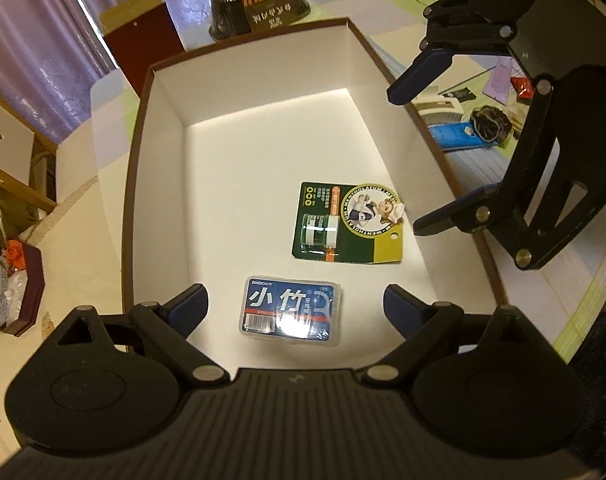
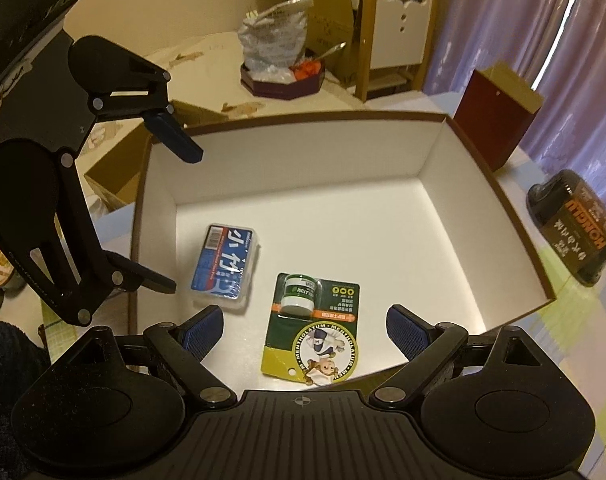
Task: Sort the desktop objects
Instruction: 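Withdraw both open grippers from the box back toward the table items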
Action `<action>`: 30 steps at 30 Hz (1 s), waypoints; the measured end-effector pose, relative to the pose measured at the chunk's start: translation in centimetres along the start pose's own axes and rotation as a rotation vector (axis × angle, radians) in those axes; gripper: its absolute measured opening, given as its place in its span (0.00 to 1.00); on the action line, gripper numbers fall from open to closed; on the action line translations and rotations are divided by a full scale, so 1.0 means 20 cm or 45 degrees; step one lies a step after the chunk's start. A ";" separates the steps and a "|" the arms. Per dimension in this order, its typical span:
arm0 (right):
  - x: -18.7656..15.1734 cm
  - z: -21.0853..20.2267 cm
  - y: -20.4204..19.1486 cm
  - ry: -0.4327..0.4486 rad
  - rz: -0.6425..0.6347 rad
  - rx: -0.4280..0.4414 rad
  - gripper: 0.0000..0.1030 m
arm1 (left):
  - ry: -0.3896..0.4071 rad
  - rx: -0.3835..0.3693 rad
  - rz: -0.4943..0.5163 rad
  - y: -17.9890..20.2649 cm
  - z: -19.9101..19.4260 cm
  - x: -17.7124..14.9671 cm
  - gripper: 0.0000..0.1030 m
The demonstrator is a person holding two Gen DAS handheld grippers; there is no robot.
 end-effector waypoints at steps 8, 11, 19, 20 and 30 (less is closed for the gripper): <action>-0.08 -0.18 -0.01 0.079 0.024 -0.028 0.89 | 0.038 0.063 -0.013 0.11 -0.12 0.00 0.92; -0.12 -0.24 -0.01 0.108 0.038 -0.033 0.89 | 0.052 0.084 -0.025 0.16 -0.17 0.00 0.92; -0.28 -0.39 0.02 0.156 0.086 -0.035 0.89 | 0.076 0.123 -0.045 0.31 -0.26 0.01 0.93; -0.30 -0.41 0.03 0.161 0.089 -0.034 0.89 | 0.077 0.126 -0.050 0.33 -0.27 0.01 0.93; -0.49 -0.56 0.10 0.200 0.140 -0.023 0.89 | 0.079 0.155 -0.113 0.50 -0.31 0.03 0.94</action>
Point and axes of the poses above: each gripper's, at about its wrist camera, not at the fingertips, and z roughly the way its jaws point, y to its right, x to its top, the point moved 5 cm from there along z, roughly the way its jaws point, and after that the axes turned 1 degree about x, right-handed, at the moved point
